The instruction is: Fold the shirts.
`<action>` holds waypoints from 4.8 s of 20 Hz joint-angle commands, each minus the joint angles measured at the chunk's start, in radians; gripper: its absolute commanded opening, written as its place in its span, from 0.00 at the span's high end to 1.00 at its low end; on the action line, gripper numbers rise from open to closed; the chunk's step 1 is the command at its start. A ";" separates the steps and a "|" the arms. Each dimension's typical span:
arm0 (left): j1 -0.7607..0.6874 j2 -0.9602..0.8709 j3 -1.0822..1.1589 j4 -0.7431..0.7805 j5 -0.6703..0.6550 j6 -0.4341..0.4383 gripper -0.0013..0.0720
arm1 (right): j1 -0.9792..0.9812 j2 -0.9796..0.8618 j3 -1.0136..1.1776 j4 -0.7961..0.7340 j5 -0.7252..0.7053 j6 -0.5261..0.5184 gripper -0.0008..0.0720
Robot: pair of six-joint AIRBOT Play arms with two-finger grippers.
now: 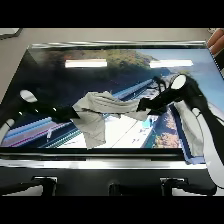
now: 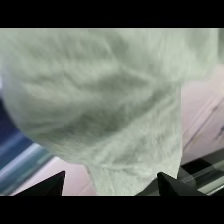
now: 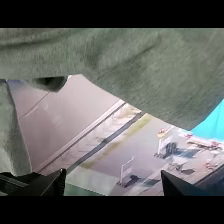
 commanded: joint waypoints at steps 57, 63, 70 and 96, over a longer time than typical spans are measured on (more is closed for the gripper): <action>0.478 0.590 0.666 0.108 0.074 -0.126 0.93 | 0.284 0.629 0.303 -0.730 -0.258 0.416 0.93; 0.417 0.241 0.306 0.105 0.211 0.043 0.93 | 0.283 0.089 0.275 -0.784 -0.521 0.625 0.93; 0.286 -0.064 0.256 0.104 0.209 0.100 0.93 | 0.284 -0.165 0.275 -0.601 -0.581 0.789 0.93; 0.420 -0.178 0.044 0.177 0.126 0.216 0.54 | -0.232 0.007 -0.140 -0.050 0.126 0.058 0.31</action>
